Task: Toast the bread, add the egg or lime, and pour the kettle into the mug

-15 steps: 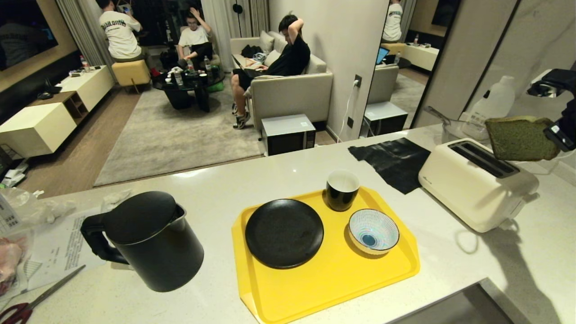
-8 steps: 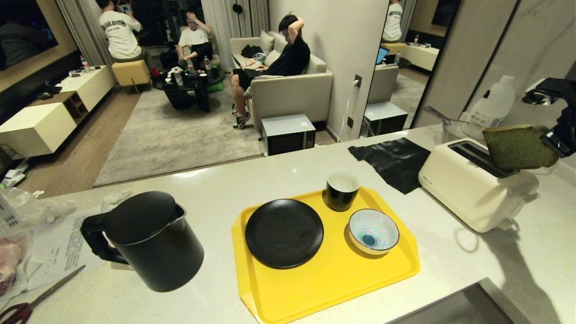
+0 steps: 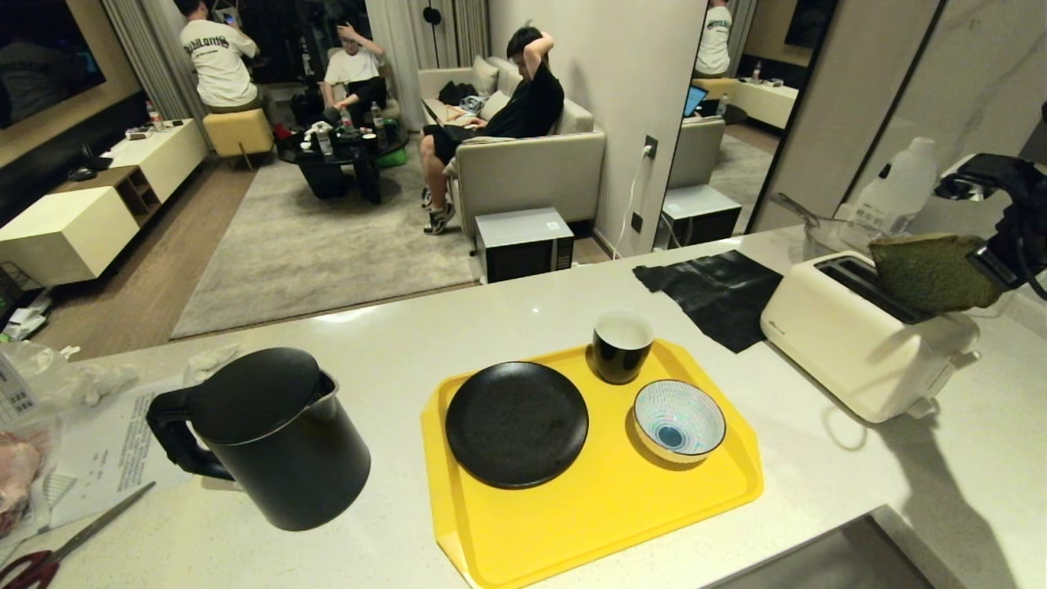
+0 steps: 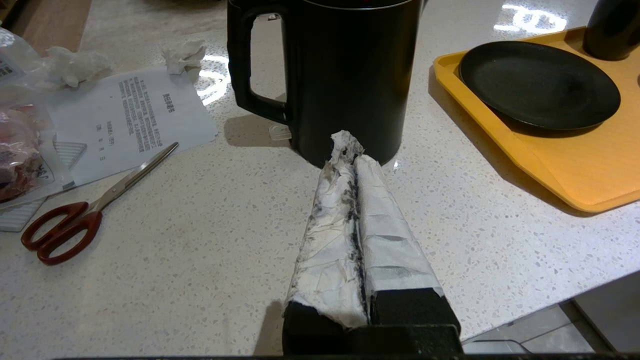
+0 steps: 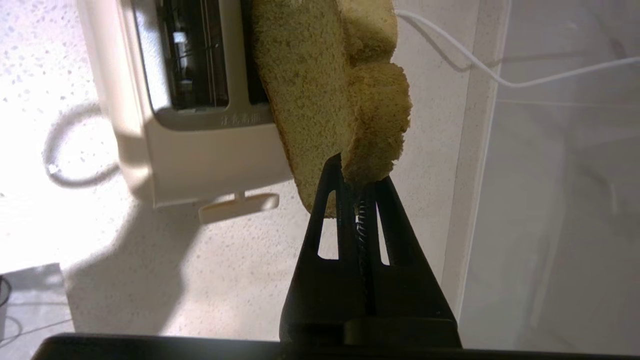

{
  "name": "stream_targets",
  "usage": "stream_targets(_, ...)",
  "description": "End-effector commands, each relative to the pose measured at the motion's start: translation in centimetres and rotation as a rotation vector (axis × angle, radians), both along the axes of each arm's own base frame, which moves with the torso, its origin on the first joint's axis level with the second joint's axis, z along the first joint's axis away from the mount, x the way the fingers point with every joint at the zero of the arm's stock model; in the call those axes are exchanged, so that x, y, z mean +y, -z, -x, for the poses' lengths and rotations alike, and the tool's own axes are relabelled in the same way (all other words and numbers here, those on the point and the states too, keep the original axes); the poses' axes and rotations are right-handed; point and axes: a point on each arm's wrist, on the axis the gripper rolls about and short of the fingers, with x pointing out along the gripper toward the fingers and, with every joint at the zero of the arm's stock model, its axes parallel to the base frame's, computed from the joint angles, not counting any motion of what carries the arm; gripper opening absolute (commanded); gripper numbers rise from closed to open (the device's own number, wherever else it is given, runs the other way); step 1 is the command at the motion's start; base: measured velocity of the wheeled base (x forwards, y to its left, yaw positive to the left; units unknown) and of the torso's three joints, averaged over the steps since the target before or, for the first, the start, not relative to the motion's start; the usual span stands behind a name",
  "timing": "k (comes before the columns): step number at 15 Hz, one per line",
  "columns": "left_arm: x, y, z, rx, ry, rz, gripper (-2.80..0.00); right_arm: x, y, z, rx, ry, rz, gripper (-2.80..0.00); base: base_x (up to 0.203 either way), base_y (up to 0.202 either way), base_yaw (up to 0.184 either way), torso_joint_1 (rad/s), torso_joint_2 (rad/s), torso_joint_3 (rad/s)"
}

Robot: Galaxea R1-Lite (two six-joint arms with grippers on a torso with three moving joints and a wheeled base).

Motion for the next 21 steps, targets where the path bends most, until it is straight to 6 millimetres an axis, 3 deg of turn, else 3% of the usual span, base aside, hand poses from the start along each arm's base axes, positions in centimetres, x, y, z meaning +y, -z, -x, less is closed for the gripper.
stream_targets(1, 0.00, 0.01, 0.02, -0.003, 0.000, 0.000, -2.80, -0.14, 0.72, -0.54, 0.021, 0.002, 0.001, -2.80, 0.000, 0.000, 0.000, 0.000, 0.00, 0.000)
stream_targets(21, 0.00, 0.05, 0.01, -0.001, 0.000, 0.000, -2.80, -0.27, 0.87, -0.55, 0.031, 0.005, 0.003, -2.80, 0.000, 0.000, 0.000, 0.000, 0.00, 0.000)
